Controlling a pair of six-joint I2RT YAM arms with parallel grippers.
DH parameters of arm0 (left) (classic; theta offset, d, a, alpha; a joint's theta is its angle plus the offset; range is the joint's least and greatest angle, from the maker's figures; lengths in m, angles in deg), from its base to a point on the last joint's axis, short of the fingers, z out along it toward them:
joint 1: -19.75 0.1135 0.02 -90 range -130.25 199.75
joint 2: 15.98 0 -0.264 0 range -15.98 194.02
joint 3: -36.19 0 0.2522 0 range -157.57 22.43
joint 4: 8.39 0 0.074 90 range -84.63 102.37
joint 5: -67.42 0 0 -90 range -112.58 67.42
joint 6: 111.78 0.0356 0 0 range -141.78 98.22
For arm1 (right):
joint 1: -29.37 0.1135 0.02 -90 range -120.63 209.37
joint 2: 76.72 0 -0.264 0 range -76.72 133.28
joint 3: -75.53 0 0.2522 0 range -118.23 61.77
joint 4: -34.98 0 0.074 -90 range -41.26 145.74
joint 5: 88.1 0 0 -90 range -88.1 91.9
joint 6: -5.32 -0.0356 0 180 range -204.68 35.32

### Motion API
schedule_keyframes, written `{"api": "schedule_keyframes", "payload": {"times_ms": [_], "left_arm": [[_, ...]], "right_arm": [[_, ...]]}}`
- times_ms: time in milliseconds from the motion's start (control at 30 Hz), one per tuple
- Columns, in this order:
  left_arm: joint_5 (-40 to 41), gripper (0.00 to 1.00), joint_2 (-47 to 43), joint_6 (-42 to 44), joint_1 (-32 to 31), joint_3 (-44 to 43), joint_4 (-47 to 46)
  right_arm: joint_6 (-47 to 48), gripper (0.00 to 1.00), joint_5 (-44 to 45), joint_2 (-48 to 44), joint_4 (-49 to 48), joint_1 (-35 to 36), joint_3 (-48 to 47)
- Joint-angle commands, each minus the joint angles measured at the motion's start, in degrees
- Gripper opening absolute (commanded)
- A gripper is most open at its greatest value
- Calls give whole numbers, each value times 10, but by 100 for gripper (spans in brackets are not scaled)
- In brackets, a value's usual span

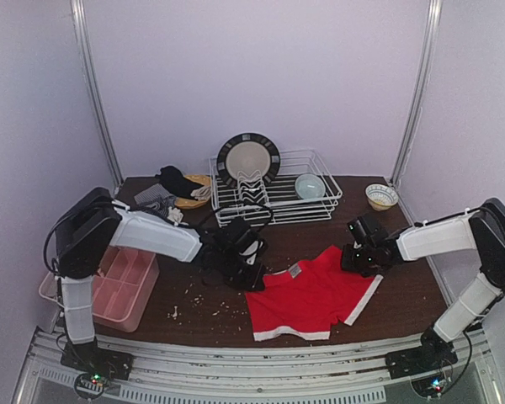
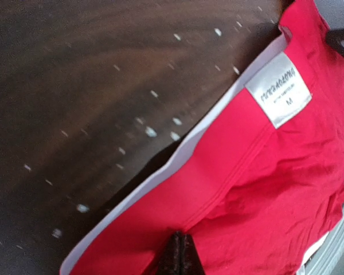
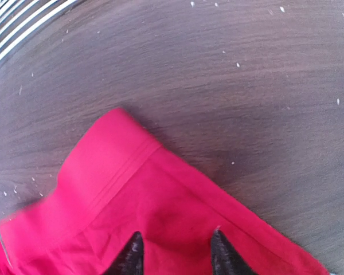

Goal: Roll the underwear
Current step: Adjust the underwear at the center of the board, then smooth out the underwear at the center of the board.

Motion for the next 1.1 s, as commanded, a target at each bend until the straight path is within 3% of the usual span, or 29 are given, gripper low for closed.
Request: {"api": "schedule_keyframes", "payload": {"times_ms": [0, 67, 167, 267, 400, 500, 667, 933, 1067], "left_arm": [[56, 0, 32, 64, 22, -63, 103], [78, 2, 23, 80, 23, -74, 119], [81, 34, -29, 88, 22, -52, 107], [86, 67, -102, 80, 20, -7, 91], [112, 82, -202, 48, 14, 82, 69], [145, 83, -277, 6, 14, 151, 52], [150, 78, -362, -47, 14, 246, 28], [117, 77, -439, -69, 14, 321, 17], [124, 76, -460, -73, 14, 346, 5]], "right_arm": [[18, 44, 6, -1, 65, -7, -21], [23, 50, -6, -27, 77, -6, -26], [36, 54, -40, -67, 100, 5, -37], [52, 55, -19, -103, 138, 54, -55], [55, 56, 0, -130, 143, 147, -72], [51, 55, -49, -93, 129, 207, -107], [66, 40, -2, 45, 172, 334, -241], [22, 23, 7, 170, 179, 375, -296], [13, 5, 1, 196, 190, 390, -297]]}}
